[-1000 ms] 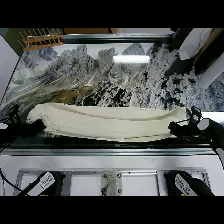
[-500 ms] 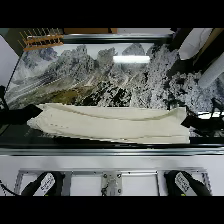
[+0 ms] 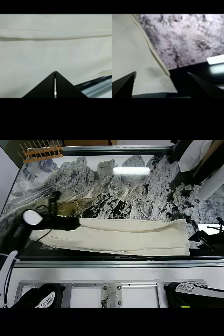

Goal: Fold the clothes and pants, and hang the long-sleeved shirts on hangers.

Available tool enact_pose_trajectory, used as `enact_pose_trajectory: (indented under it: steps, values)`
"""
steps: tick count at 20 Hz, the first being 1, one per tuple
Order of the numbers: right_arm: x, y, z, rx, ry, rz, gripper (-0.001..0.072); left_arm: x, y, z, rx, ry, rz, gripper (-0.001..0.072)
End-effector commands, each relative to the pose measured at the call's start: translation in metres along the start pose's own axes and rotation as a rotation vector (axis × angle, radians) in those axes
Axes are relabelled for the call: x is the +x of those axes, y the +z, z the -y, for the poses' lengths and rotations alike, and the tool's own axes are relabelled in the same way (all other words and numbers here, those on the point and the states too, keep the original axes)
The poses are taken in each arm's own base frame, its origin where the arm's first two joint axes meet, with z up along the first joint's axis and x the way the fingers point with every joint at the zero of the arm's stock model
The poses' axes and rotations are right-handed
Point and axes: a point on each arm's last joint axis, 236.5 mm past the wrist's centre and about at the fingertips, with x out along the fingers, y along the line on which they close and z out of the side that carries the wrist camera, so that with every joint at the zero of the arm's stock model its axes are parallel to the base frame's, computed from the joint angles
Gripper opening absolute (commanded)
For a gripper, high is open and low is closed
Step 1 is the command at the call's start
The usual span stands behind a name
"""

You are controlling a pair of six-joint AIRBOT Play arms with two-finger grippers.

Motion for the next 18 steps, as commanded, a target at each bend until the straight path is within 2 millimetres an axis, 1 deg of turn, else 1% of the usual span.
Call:
enact_pose_trajectory:
  steps: [1, 3, 5, 7, 10, 11, 12, 13, 14, 16, 18]
  values:
    - [0.027, 0.005, -0.028, -0.058, 0.185, -0.04, 0.072, 0.049, -0.018, 0.069, 0.119, -0.062, -0.11, 0.002]
    - [0.038, 0.004, -0.044, -0.074, 0.217, -0.066, 0.072, 0.071, -0.028, 0.095, 0.184, -0.082, -0.167, 0.002]
    - [0.047, -0.002, -0.058, -0.112, 0.224, -0.108, 0.072, 0.091, -0.035, 0.113, 0.224, -0.093, -0.211, 0.002]
    - [0.054, -0.009, -0.072, -0.146, 0.233, -0.149, 0.072, 0.107, -0.04, 0.125, 0.23, -0.096, -0.244, 0.002]
    - [0.061, -0.013, -0.084, -0.186, 0.23, -0.173, 0.072, 0.124, -0.044, 0.136, 0.253, -0.1, -0.274, 0.002]
    - [0.062, -0.012, -0.087, -0.191, 0.23, -0.171, 0.0702, 0.129, -0.044, 0.138, 0.258, -0.101, -0.28, 0.002]
    - [0.062, -0.011, -0.089, -0.189, 0.236, -0.167, 0.0514, 0.133, -0.043, 0.138, 0.257, -0.1, -0.28, 0.002]
    - [0.062, -0.011, -0.089, -0.188, 0.238, -0.165, 0.0217, 0.136, -0.041, 0.138, 0.256, -0.098, -0.281, 0.002]
    - [0.061, -0.011, -0.089, -0.186, 0.238, -0.165, 0.0013, 0.141, -0.04, 0.137, 0.252, -0.095, -0.284, 0.002]
    - [0.057, -0.013, -0.09, -0.183, 0.237, -0.171, 0.0012, 0.15, -0.036, 0.133, 0.241, -0.088, -0.292, 0.002]
    - [0.044, -0.014, -0.092, -0.181, 0.214, -0.171, 0.0011, 0.165, -0.035, 0.135, 0.234, -0.084, -0.306, 0.002]
